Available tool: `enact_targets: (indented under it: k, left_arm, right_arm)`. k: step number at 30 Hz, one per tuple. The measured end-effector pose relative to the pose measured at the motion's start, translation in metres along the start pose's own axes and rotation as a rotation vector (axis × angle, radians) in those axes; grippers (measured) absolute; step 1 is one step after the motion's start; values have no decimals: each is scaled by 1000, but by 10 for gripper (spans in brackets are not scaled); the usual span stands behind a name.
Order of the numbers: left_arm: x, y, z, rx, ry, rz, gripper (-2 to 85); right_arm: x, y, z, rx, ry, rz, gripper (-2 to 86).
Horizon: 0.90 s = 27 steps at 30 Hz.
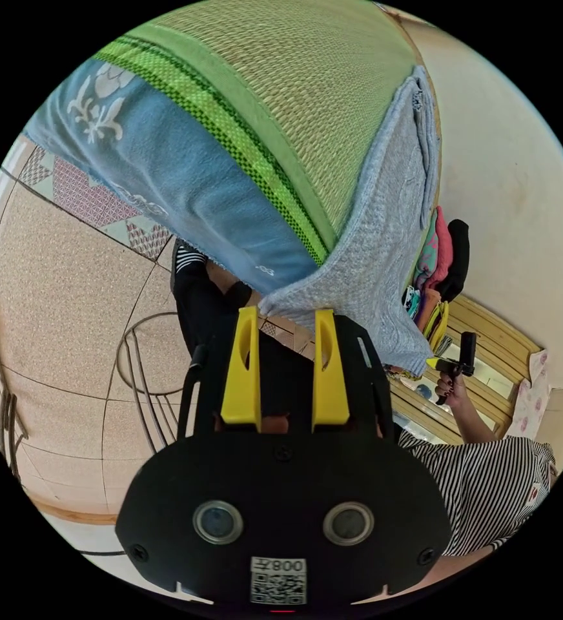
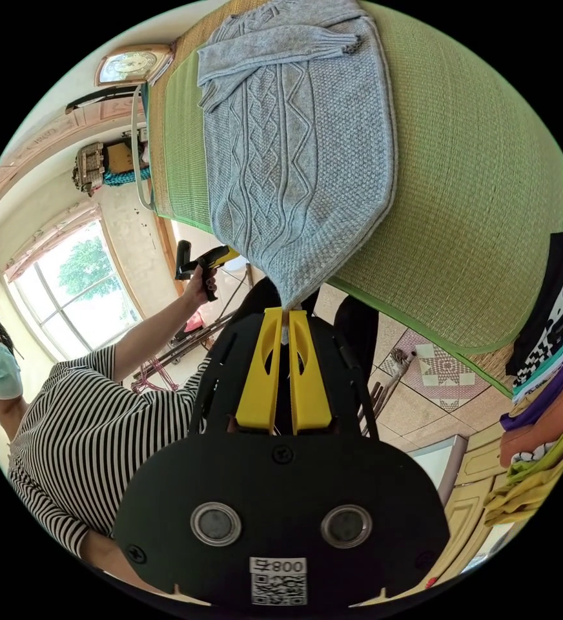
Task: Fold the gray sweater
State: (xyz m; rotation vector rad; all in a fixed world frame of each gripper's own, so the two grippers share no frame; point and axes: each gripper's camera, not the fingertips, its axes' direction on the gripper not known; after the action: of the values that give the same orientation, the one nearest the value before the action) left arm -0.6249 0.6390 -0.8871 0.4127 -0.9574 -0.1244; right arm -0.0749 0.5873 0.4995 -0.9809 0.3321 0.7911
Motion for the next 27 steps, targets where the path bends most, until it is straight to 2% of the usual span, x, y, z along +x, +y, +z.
enact_targets:
  k: [7, 19, 27]
  left_arm:
    - [20, -2, -15, -36, 9, 64, 28]
    - [82, 30, -99, 40, 167, 136, 8]
    - [138, 3, -139, 10, 153, 155, 5]
  right_arm:
    - [-7, 1, -10, 10, -17, 12, 14]
    - [-15, 18, -55, 88, -89, 7, 13]
    - [-14, 19, -91, 159, -167, 49, 11]
